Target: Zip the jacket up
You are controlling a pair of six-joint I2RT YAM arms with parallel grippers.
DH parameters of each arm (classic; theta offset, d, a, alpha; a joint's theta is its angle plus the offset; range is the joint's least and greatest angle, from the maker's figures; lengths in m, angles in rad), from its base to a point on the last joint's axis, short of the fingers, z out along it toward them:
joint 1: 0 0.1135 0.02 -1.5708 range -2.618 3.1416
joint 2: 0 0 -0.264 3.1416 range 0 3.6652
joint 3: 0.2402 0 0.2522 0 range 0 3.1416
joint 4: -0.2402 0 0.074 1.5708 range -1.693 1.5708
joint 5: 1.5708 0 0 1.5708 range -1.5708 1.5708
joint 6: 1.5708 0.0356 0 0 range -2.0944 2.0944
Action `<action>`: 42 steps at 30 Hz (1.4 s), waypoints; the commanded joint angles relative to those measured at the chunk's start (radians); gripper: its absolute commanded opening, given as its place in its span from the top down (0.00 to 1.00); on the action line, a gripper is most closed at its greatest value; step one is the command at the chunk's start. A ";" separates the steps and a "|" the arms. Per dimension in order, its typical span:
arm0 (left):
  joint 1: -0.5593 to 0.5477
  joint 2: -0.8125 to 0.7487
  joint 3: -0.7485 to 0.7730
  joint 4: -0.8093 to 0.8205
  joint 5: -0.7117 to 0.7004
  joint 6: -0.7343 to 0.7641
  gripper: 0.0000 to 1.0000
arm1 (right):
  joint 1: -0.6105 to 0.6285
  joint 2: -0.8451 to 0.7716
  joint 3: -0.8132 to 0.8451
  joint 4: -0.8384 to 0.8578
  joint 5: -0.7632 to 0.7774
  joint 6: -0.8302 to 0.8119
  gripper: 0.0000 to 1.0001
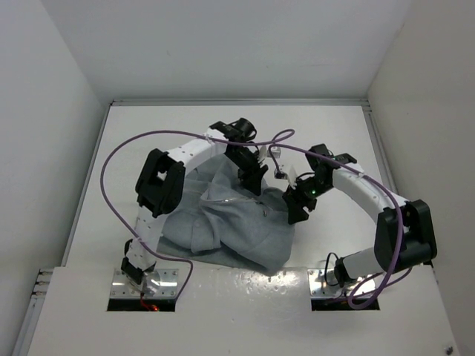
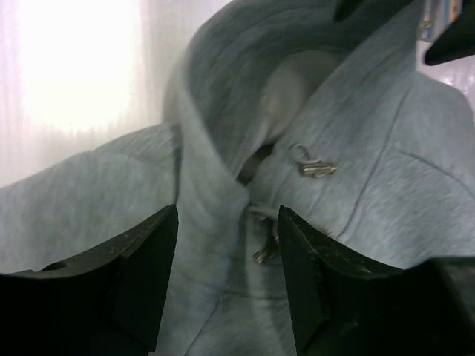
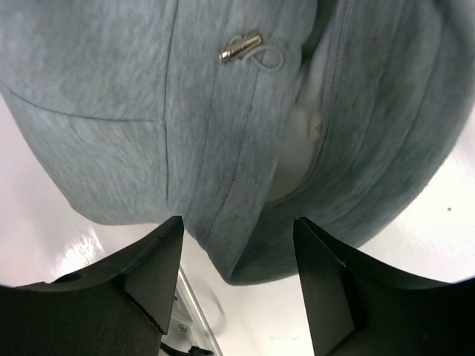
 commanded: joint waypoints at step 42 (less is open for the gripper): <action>0.254 0.133 0.088 1.245 0.087 -1.204 0.95 | -0.161 -0.450 -0.470 0.419 0.339 -0.180 1.00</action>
